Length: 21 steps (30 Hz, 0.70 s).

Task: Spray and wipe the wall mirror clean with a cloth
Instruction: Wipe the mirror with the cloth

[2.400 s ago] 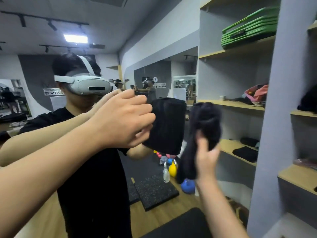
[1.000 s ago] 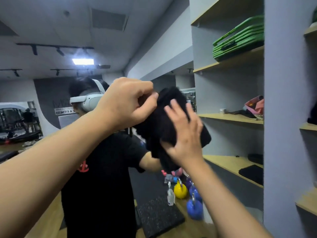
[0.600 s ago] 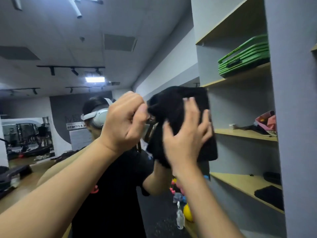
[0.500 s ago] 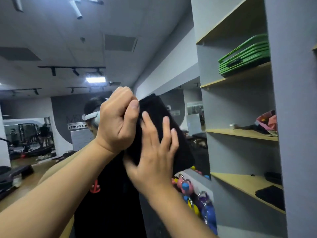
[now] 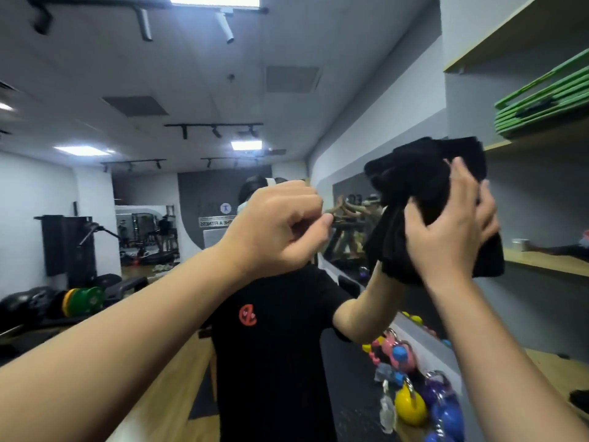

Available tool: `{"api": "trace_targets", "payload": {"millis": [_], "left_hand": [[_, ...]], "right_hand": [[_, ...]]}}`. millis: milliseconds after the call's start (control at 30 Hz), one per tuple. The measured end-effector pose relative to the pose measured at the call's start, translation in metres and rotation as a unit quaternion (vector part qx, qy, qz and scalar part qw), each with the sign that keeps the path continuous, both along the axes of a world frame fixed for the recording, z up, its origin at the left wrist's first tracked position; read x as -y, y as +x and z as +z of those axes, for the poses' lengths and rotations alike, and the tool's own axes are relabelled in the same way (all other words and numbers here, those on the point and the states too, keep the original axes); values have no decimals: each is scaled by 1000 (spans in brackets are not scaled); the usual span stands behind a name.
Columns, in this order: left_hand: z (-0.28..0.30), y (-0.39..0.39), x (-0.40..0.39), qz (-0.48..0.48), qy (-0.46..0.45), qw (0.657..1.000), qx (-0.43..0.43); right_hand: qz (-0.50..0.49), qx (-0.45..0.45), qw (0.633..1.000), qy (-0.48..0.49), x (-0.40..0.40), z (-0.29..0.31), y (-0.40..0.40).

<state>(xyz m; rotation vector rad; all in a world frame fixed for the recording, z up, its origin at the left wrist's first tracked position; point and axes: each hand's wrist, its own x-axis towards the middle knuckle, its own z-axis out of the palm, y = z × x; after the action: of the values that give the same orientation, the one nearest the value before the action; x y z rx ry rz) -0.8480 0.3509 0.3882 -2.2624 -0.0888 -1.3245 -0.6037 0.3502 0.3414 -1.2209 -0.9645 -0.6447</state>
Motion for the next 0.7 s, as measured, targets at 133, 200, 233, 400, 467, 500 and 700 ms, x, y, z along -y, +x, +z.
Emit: {"api": "trace_targets", "payload": {"millis": [133,200,233,400,467,500,700], "left_hand": [[9,-53,15,21,-3,996,83],[16,-71,27,10,30,993,113],[20,-77,33,11,43,992,116],[41,-95,29,100,54,985,132],[46,-93,27,133,67,981,122],[47,-90,27,148,79,980,110],[44,-84,27,160,132,976,72]], "right_hand": [[3,-86,996,7,-2,28,-70],[15,-22,1000,6,-3,38,-125],[11,23,1000,4,-3,41,-154],[25,252,967,19,-2,33,-273],[28,295,955,21,-3,26,-278],[28,323,946,12,-4,26,-273],[16,436,898,-60,-4,66,-212]]}}
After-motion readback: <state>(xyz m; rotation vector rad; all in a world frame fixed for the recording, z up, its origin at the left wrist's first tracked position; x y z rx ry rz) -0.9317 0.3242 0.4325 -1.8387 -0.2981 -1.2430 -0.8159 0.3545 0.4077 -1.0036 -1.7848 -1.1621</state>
